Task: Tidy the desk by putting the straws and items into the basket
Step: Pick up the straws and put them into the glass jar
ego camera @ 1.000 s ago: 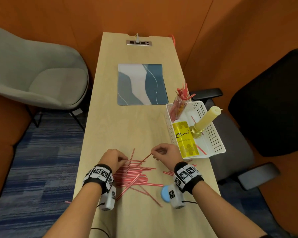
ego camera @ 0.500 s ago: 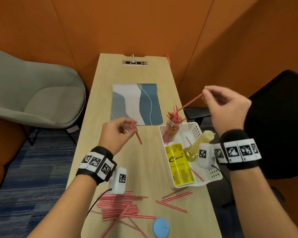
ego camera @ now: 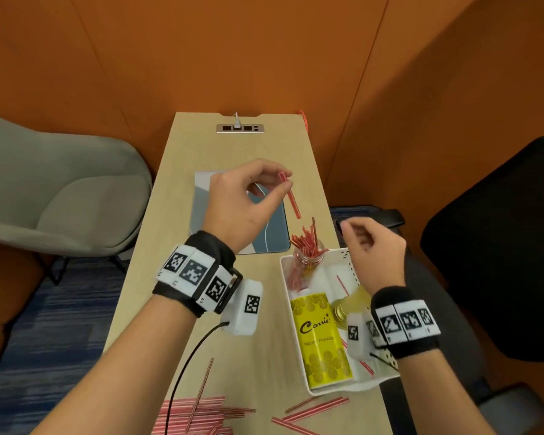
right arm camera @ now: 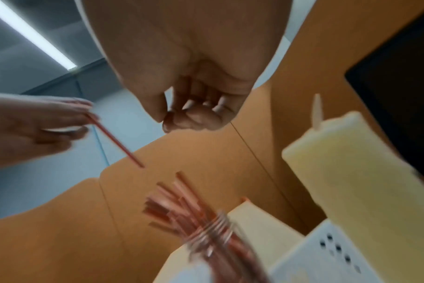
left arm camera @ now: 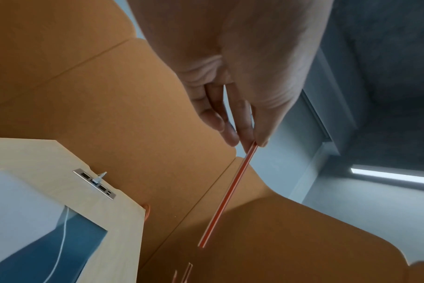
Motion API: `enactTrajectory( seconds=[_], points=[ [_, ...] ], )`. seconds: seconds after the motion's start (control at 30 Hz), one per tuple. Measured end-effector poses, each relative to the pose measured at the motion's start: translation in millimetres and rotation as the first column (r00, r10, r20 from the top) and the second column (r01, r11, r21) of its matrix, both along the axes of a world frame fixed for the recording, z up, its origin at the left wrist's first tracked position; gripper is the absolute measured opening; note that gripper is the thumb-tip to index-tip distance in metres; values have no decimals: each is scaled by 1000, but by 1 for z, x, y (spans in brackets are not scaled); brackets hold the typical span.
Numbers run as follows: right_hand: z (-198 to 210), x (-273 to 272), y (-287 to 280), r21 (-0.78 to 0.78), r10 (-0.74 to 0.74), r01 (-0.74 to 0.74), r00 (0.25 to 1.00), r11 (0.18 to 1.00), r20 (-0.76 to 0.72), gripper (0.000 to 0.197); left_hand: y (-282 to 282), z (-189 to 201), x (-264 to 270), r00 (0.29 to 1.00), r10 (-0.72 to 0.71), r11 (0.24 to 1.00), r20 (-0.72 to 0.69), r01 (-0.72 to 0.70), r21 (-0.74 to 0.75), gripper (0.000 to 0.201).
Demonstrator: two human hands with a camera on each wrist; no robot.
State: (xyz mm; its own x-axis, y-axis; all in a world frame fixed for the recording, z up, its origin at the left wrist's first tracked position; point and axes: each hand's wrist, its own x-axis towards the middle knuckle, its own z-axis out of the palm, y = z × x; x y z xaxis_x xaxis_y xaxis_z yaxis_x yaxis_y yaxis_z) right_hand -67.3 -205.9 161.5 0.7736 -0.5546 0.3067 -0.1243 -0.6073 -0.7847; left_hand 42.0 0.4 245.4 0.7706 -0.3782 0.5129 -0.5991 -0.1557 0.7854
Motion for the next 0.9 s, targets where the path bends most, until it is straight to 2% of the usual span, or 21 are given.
enactTrajectory(
  seconds=[0.07, 0.13, 0.2, 0.3, 0.4, 0.5, 0.6, 0.67, 0.77, 0.9],
  points=[
    [-5, -23, 12, 70, 30, -29, 1000, 997, -5, 14, -18, -1, 3, 1000, -28, 999, 12, 28, 34, 6],
    [-14, -45, 29, 164, 158, -146, 986, 976, -62, 18, -37, -8, 4, 998, -66, 994, 3, 66, 82, 7],
    [-29, -62, 43, 194, 263, -241, 960, 951, -97, 19, -53, -18, 5, 996, -84, 983, 2, 83, 166, 9],
    [-47, -78, 58, 236, 345, -307, 928, 922, -139, 22, -69, -40, 7, 997, -81, 943, -16, 82, 324, 13],
    [-55, -85, 69, 257, 424, -370, 882, 893, -203, 26, -70, -62, 8, 998, -69, 885, -4, 63, 461, 28],
    [-60, -87, 80, 252, 466, -405, 844, 879, -267, 26, -59, -75, 3, 999, -51, 891, 16, 38, 453, 37],
    [-75, -84, 94, 227, 482, -427, 804, 875, -348, 25, -33, -79, -2, 1000, 15, 925, 10, -18, 379, 31],
    [-88, -80, 111, 222, 528, -480, 738, 849, -421, 19, -5, -89, -5, 996, 76, 935, -35, -59, 350, 24],
    [-110, -77, 147, 218, 594, -588, 580, 779, -558, 12, 48, -120, -15, 963, 195, 907, -188, -104, 408, 16],
    [-151, -85, 192, 204, 558, -632, 432, 748, -708, 24, 126, -173, -42, 838, 402, 797, -369, -122, 592, 10]
  ],
)
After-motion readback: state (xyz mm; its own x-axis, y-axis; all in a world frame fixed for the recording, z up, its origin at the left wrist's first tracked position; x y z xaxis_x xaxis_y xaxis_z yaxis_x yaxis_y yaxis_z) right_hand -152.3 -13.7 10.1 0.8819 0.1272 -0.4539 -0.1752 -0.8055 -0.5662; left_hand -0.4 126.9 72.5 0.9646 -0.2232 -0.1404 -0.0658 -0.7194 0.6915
